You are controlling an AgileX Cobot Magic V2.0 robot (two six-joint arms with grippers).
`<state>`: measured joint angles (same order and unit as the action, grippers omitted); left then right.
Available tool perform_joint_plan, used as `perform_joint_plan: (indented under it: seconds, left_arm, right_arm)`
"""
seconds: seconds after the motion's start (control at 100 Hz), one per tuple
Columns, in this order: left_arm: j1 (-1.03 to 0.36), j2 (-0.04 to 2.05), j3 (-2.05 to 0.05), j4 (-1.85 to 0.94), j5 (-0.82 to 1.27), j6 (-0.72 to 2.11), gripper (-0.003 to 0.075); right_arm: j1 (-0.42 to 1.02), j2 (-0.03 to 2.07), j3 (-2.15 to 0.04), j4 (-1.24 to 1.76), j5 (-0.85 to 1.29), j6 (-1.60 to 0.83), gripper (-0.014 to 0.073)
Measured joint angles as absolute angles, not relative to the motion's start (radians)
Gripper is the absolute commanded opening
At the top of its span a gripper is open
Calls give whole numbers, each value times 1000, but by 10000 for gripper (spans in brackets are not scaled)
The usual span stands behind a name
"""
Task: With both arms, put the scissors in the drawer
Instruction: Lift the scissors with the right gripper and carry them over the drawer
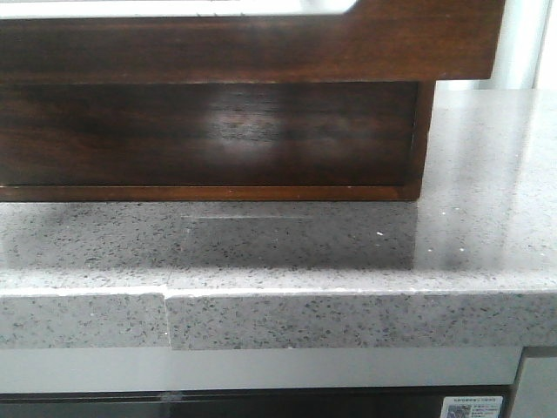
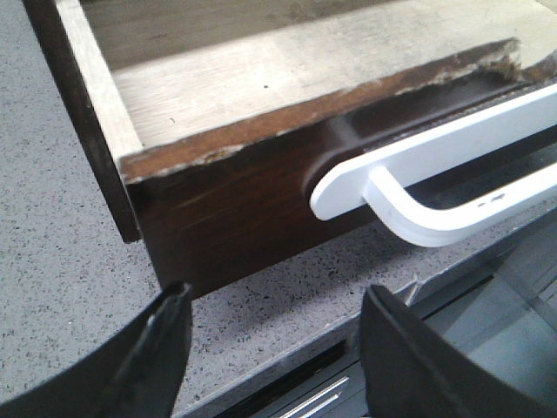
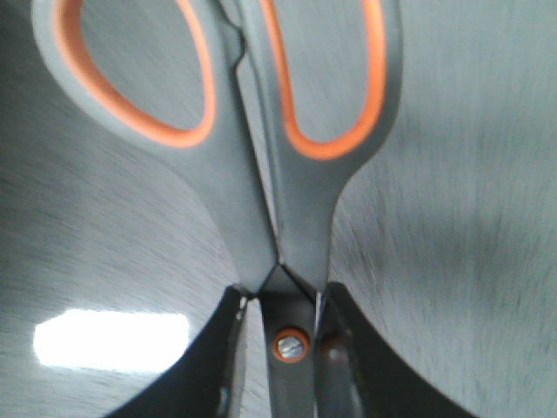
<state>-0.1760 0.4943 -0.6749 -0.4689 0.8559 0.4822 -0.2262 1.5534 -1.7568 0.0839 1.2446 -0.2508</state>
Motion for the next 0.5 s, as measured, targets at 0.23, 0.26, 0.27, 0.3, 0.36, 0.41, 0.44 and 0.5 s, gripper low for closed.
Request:
perform_joint_plan:
  seconds: [0.23, 0.26, 0.27, 0.3, 0.36, 0.41, 0.44, 0.5]
  left_arm:
    - [-176, 494, -675, -469, 854, 482, 386]
    - [-176, 494, -675, -469, 854, 482, 386]
    - [-176, 494, -675, -469, 854, 482, 386]
    - [-176, 494, -675, -469, 854, 482, 386]
    - [-176, 494, -675, -469, 854, 482, 386]
    - [-176, 494, -675, -469, 854, 482, 386]
    - [-176, 494, -675, -469, 854, 482, 386]
    - [-176, 494, -675, -469, 854, 482, 386]
  right_arm:
    - [7, 1406, -1926, 99, 1269, -298, 0]
    - [45, 1394, -1939, 99, 1271, -307, 0]
    - [64, 1389, -1945, 99, 1271, -309, 0]
    - [104, 1380, -1956, 101, 1274, -321, 0]
    - [198, 1367, -1974, 104, 1276, -339, 0]
    - [273, 1363, -1982, 107, 1277, -355, 0]
    - [315, 1362, -1983, 107, 1278, -365, 0]
    - [408, 1362, -1983, 107, 1281, -383, 0]
